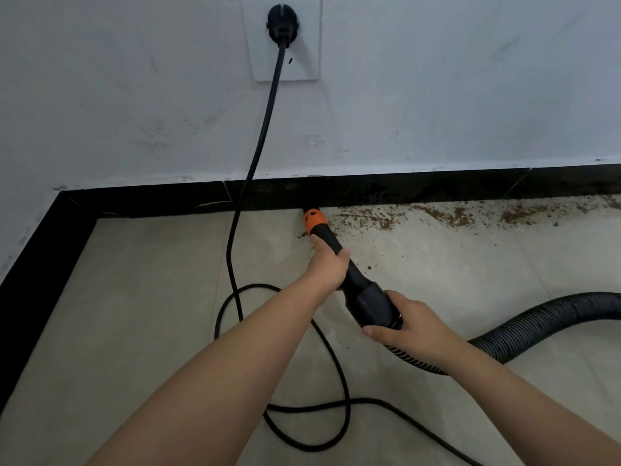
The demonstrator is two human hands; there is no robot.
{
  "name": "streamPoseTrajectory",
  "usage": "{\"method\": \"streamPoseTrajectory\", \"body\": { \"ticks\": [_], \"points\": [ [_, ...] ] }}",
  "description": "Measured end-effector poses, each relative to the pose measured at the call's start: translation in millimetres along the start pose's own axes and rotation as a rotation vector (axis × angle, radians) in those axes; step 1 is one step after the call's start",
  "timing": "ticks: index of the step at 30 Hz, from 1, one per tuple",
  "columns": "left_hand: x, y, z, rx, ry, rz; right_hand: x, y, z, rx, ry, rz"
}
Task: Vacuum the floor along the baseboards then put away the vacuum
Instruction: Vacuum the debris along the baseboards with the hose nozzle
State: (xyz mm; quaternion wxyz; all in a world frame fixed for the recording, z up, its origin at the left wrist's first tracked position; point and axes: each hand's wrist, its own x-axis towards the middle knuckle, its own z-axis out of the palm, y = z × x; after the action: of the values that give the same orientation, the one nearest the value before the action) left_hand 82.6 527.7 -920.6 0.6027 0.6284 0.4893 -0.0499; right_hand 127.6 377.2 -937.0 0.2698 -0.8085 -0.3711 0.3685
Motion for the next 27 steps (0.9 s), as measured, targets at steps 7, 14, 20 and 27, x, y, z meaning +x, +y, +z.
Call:
{"method": "streamPoseTrajectory", "body": {
  "ticks": [7,14,20,27],
  "points": [
    [-20.8,-22.7,-16.0,0.018,0.135,0.129,-4.2,-10.9,11.1,0.018,-0.018,-0.105],
    [-17.2,-36.8,-41.9,-0.036,0.172,0.074,6.2,-30.8,40.1,0.024,-0.040,-0.118],
    [-11.1,-13.6,-39.4,-0.167,0.030,0.054,9.1,-30.4,32.8,0.069,0.052,-0.041],
    [-31.6,-16.4,-16.8,-0.436,0.208,-0.001,4.7,-22.5,3.9,0.145,-0.059,-0.049]
  ]
}}
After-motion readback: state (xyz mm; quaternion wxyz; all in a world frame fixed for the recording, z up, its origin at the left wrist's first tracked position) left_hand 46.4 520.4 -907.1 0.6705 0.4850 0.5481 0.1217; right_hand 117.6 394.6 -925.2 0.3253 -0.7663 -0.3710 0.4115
